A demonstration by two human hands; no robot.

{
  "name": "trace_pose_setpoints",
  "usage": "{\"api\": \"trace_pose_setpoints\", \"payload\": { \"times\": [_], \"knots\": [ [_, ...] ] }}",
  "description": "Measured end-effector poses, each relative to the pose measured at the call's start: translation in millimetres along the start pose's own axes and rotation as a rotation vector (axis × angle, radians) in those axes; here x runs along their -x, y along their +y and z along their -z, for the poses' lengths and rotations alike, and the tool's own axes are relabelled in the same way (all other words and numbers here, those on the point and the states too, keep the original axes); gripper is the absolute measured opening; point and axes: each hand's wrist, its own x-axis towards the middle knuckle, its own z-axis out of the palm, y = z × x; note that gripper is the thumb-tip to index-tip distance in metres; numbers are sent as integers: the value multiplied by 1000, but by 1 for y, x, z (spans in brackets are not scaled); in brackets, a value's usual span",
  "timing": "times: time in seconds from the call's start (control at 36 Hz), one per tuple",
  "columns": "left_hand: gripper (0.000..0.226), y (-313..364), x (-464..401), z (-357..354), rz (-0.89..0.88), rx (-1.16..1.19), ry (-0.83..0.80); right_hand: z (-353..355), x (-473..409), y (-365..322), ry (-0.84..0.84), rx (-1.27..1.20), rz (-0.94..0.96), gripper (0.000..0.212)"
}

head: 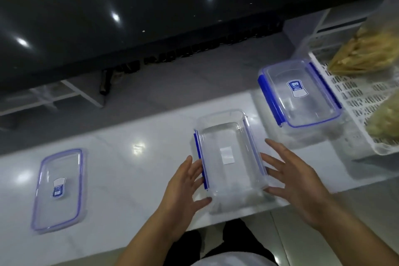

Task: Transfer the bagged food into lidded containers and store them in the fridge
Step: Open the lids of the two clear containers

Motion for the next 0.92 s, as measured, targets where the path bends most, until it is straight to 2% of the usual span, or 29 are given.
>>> {"api": "trace_pose_setpoints", "payload": {
  "times": [0.17,0.25,0.36,0.44,0.47,0.56,0.67,0.72,0.75,0.81,0.86,0.92],
  "knots": [
    [55,20,13,26,-111,33,127,-45,-10,-1,-124,17,-18,52],
    [59,34,15,45,-154,59,159,-70,-18,-8,-184,38,-7,66],
    [59,53,11,69,-158,81,171,-104,-30,-18,-224,64,-23,46],
    [54,58,6,86,-176,57,177,-126,-37,-15,-227,114,-14,18],
    [53,58,5,92,-178,57,186,-132,-39,-12,-235,133,-14,16],
    [56,55,1,111,-168,72,210,-147,-44,-1,-243,184,-20,34],
    [56,51,-1,126,-177,76,195,-156,-44,7,-239,241,-6,22],
    [57,51,1,125,-194,52,206,-153,-41,3,-216,302,28,17],
    [58,51,3,123,-213,25,230,-147,-39,-2,-204,338,59,23],
    [64,52,6,116,-285,-83,297,-124,-37,-13,-150,447,174,50],
    [64,52,9,105,-409,-224,341,-91,-36,-28,38,624,358,57],
    [53,49,13,91,-558,-363,367,-50,-42,-42,294,854,543,58]
  ]
}}
